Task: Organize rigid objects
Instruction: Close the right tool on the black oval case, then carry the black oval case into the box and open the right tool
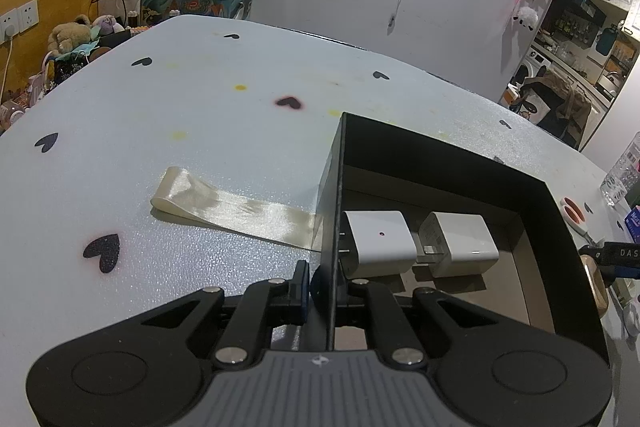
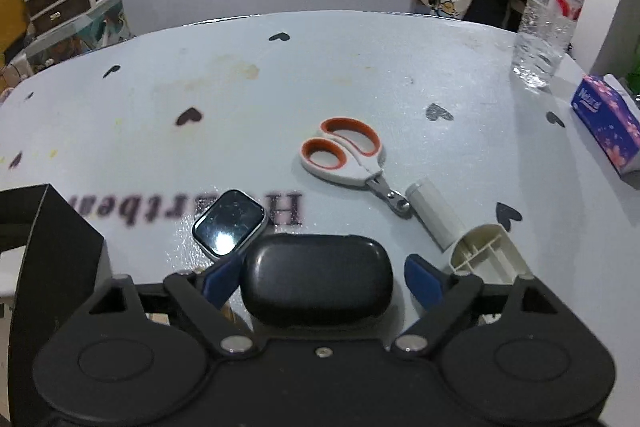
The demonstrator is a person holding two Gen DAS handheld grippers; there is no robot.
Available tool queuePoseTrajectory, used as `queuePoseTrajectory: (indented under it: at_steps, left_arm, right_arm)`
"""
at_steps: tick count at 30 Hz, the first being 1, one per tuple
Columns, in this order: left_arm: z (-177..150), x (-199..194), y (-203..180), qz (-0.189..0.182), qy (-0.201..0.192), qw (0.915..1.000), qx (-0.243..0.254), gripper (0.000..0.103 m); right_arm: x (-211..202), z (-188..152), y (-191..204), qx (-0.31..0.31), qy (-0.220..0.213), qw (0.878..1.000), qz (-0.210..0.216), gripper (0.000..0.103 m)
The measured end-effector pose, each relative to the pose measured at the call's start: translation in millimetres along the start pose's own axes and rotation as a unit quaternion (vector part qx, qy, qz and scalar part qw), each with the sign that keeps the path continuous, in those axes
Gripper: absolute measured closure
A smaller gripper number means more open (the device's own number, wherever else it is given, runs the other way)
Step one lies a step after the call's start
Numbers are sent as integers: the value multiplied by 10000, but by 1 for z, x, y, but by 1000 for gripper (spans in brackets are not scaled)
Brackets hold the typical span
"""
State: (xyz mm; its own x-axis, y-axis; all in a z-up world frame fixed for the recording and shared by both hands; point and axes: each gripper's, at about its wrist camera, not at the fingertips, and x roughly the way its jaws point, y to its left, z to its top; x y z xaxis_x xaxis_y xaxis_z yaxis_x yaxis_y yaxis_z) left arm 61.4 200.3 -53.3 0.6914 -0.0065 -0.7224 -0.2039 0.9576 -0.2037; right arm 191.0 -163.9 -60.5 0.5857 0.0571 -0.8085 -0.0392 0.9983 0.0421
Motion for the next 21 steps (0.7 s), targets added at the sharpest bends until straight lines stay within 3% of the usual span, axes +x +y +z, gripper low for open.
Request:
queuePoseTrajectory:
  at_steps: [6,10,16,21]
  left_arm:
    - [0,0,0,-1,1,10000,-4,93]
    - [0,0,-1,0,-2,10000,-18,93]
    - [-1,0,-1,2,-6,10000,-27,94]
    - [-1,0,-1,-15,-3,10000,-24,94]
  right_arm:
    - [-7,1,-4,53,-13,10000,43,22]
    - [-36,7,-2,135,-384,9990,178,22]
    - [-86,10,43,-332,-794,9904,1081,22]
    - [-103,3,99,-920,-604,9771,1821,22]
